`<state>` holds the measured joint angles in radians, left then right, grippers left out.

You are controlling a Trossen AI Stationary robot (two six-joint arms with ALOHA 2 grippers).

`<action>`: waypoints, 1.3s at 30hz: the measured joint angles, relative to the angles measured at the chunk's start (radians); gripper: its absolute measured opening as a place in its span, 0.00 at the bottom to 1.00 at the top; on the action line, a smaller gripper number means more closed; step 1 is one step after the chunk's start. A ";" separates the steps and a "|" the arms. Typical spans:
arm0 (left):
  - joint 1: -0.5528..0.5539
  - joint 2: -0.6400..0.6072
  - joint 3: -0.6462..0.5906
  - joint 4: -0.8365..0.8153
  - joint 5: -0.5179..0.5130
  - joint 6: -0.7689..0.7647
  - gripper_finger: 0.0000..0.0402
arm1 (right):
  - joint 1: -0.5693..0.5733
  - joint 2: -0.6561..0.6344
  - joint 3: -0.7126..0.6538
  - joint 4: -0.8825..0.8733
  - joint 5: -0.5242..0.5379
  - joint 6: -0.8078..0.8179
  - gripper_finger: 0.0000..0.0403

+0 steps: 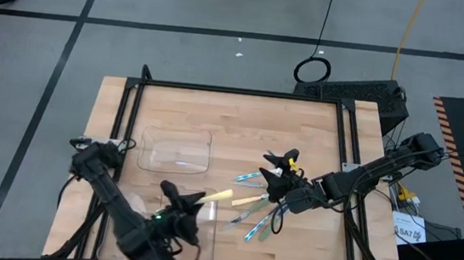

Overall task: Sort silverware by color (type)
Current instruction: Put the top left yellow table knife into the bottom left transparent bin

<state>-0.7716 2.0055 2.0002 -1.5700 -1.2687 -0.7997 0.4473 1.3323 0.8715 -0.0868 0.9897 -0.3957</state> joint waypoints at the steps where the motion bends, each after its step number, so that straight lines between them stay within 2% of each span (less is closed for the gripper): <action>1: -0.005 -0.019 -0.029 0.000 -0.011 -0.020 0.12 | 0.000 0.000 0.000 0.000 -0.002 0.010 0.57; 7: -0.011 -0.197 -0.237 -0.002 -0.005 -0.178 0.12 | 0.005 0.000 0.000 -0.007 -0.054 0.058 0.57; 12: -0.046 -0.332 -0.415 0.014 0.005 -0.475 0.12 | 0.017 0.000 0.000 -0.012 -0.078 0.075 0.57; 19: -0.107 -0.349 -0.577 0.069 0.025 -0.755 0.12 | 0.040 0.000 0.000 -0.040 -0.077 0.131 0.57; 24: -0.115 -0.349 -0.587 0.055 0.097 -0.905 0.12 | 0.067 0.001 0.000 -0.091 -0.076 0.204 0.57; 39: -0.149 -0.320 -0.587 0.055 0.353 -1.103 0.12 | 0.138 0.001 0.000 -0.101 -0.076 0.284 0.57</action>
<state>-0.9208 1.6852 1.4128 -1.5154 -0.9162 -1.9032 0.5850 1.3331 0.8719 -0.1881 0.9134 -0.1120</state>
